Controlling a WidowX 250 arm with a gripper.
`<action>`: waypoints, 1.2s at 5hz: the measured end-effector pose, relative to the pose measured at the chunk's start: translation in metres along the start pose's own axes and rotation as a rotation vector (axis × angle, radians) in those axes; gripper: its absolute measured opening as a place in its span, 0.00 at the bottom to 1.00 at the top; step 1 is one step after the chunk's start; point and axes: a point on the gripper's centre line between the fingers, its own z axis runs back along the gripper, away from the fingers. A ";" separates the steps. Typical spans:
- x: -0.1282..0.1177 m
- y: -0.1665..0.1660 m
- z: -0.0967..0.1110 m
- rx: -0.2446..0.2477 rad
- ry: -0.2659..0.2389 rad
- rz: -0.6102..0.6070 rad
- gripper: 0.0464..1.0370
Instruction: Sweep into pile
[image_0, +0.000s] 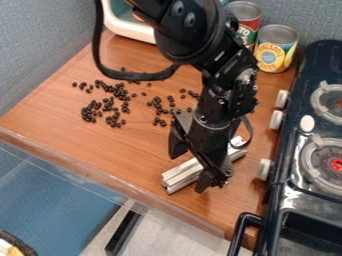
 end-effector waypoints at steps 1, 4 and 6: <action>-0.002 -0.003 -0.007 -0.008 0.024 -0.008 0.96; 0.002 0.007 -0.009 -0.025 0.021 -0.025 0.91; 0.008 0.009 -0.015 -0.057 0.008 -0.045 0.36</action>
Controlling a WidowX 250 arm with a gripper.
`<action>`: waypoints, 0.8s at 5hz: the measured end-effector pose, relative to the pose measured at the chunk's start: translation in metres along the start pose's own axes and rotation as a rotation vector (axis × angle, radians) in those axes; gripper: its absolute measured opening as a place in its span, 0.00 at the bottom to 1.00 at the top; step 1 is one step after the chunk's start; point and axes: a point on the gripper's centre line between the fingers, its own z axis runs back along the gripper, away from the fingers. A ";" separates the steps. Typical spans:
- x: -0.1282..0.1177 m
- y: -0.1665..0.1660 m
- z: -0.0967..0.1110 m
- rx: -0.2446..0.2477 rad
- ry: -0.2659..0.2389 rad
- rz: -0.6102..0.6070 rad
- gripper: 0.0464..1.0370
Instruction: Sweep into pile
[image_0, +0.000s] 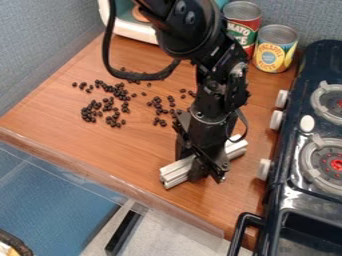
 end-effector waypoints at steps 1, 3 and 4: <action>0.000 -0.004 0.000 -0.019 -0.011 -0.016 0.35; -0.004 0.006 0.012 -0.064 -0.023 0.047 0.35; -0.011 0.041 0.019 -0.087 -0.031 0.167 0.35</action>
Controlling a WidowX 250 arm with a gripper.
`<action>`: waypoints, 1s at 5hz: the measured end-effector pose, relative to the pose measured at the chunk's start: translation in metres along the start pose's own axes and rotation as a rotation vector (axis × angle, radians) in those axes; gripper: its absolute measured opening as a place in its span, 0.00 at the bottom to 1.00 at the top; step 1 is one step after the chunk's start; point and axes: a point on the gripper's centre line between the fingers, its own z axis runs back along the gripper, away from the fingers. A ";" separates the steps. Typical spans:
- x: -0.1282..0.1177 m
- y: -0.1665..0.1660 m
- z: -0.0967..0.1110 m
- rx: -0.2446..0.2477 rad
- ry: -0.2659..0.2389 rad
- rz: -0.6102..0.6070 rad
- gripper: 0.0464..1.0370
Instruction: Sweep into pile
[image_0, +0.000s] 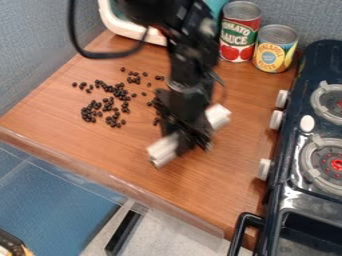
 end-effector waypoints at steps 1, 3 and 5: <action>-0.002 0.043 0.010 0.006 -0.025 0.107 0.35; -0.039 0.140 0.009 0.034 0.003 0.296 0.35; -0.061 0.207 0.005 0.058 0.038 0.386 0.35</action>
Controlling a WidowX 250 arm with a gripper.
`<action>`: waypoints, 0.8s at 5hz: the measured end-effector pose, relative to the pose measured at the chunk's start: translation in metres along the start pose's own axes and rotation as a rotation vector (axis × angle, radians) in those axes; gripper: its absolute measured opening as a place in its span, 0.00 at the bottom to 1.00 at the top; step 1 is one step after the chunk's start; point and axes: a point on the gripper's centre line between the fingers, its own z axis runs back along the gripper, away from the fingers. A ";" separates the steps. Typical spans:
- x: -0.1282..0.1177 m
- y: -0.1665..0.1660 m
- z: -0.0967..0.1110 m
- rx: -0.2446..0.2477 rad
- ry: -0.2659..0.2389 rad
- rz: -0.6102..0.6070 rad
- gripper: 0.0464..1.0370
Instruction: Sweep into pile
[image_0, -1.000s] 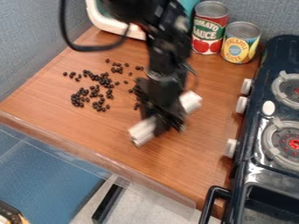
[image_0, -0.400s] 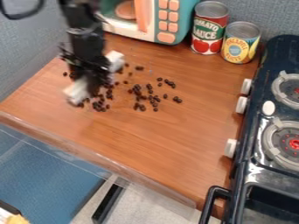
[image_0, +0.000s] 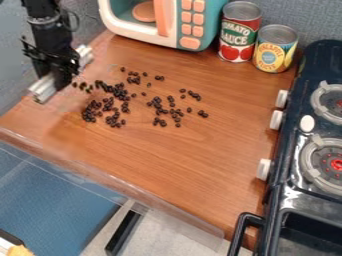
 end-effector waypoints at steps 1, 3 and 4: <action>0.005 0.013 -0.008 0.024 0.016 -0.002 0.35; 0.002 0.025 -0.025 0.065 0.043 0.026 0.35; 0.000 0.016 -0.032 0.077 0.052 0.005 0.35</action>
